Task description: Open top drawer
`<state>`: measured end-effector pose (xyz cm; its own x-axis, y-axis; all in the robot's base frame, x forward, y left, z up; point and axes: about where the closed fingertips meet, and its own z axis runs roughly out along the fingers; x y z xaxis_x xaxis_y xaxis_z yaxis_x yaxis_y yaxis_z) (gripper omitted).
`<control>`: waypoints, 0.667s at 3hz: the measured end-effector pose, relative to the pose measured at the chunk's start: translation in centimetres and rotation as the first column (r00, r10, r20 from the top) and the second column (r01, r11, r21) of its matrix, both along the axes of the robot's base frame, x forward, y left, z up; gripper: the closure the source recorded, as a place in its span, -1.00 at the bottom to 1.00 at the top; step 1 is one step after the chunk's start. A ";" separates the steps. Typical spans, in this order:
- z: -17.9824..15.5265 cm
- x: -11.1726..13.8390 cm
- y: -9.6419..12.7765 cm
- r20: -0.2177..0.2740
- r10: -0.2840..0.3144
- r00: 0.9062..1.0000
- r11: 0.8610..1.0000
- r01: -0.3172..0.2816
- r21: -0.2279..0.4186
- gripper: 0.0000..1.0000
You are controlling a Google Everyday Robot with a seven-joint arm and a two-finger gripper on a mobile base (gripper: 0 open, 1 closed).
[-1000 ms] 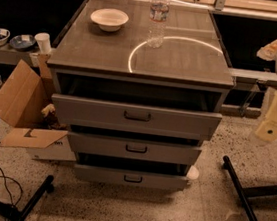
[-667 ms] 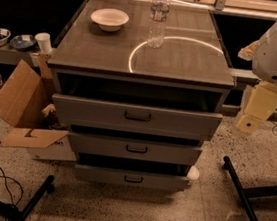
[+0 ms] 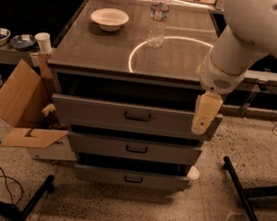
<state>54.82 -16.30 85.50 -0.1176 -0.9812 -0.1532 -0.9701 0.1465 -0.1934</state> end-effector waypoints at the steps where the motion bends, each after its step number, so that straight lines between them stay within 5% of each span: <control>1: -6.1 1.4 0.8 -0.060 -0.021 0.998 0.998 0.018 -0.053 -1.00; 2: -11.1 2.3 1.4 -0.117 -0.045 0.992 0.996 0.034 -0.087 -1.00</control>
Offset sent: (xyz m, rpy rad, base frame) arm 0.0339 0.0210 -0.1680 -0.1226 0.1856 -0.0645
